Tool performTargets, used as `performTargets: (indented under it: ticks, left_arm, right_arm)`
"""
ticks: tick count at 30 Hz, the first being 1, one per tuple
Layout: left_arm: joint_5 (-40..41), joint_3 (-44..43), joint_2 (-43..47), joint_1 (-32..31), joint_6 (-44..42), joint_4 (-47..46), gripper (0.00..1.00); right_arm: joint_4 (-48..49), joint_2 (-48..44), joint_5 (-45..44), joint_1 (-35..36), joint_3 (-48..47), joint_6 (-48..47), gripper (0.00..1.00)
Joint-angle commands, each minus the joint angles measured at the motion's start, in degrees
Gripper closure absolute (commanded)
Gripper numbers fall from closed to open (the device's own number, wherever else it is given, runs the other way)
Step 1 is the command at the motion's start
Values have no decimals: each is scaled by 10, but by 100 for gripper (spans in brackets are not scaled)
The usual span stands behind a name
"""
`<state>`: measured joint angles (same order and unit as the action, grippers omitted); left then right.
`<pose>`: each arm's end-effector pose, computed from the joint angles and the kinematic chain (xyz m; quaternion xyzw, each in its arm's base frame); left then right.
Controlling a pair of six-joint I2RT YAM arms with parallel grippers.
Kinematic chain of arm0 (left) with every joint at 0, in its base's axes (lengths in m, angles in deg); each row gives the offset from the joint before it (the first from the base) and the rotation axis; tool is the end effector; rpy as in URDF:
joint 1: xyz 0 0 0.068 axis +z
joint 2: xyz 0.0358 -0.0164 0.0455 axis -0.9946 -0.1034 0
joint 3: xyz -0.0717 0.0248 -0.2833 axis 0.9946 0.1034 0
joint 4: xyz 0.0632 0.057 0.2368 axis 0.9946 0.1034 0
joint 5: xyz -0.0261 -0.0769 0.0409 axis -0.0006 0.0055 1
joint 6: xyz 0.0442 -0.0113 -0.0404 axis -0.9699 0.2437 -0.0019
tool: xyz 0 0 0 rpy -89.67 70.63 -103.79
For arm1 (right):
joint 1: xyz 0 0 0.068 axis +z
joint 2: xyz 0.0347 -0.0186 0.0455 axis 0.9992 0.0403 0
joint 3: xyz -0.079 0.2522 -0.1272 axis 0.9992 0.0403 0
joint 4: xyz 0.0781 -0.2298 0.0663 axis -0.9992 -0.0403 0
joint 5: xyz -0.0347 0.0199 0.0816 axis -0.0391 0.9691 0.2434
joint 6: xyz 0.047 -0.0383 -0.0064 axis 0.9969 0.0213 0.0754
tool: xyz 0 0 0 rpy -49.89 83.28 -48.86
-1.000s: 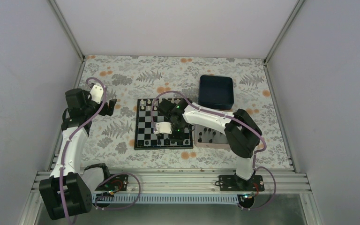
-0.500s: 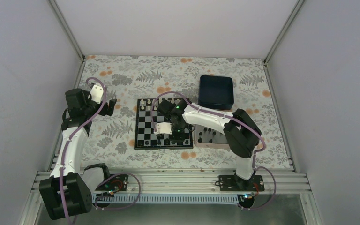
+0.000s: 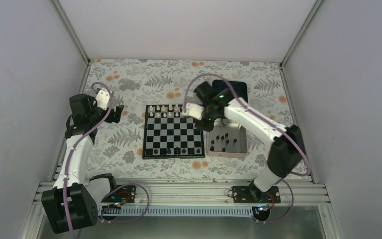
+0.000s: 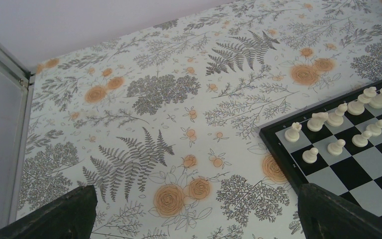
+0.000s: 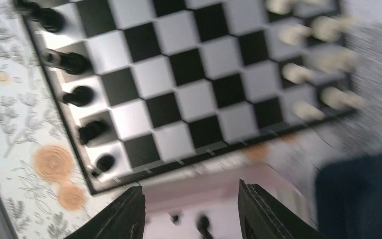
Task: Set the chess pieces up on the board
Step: Place the chess piece on the chessboard, then pick up the chess piece from the storage box.
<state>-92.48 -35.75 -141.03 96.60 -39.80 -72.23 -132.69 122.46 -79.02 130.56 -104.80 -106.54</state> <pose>0.2050 0.0277 0.2771 0.1548 0.8519 -0.0297 0.4994 0.2336 0.2239 0.2748 -0.6331 0.7601 0.0646 0.1314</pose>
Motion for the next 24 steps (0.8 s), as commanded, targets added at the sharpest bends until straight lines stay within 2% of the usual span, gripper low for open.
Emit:
performTargets:
  ticks: [1, 5, 9, 16, 24]
  left_arm:
    - [-2, 2, -1, 3, 3, -17, 0]
    - [-3, 1, -1, 3, 3, -18, 0]
    - [-2, 1, -1, 3, 4, -17, 0]
    - [2, 1, 0, 2, 4, -16, 0]
    - [3, 5, 3, 3, 4, -17, 0]
  right_arm:
    - [-12, -73, -23, -82, 31, -18, 50]
    - [25, -114, -16, -157, 90, -36, 49]
    - [54, -113, 3, -211, 133, -42, 49]
    - [113, -80, 13, -231, 169, -25, 50]
    - [132, -11, 60, -230, 140, -25, 52]
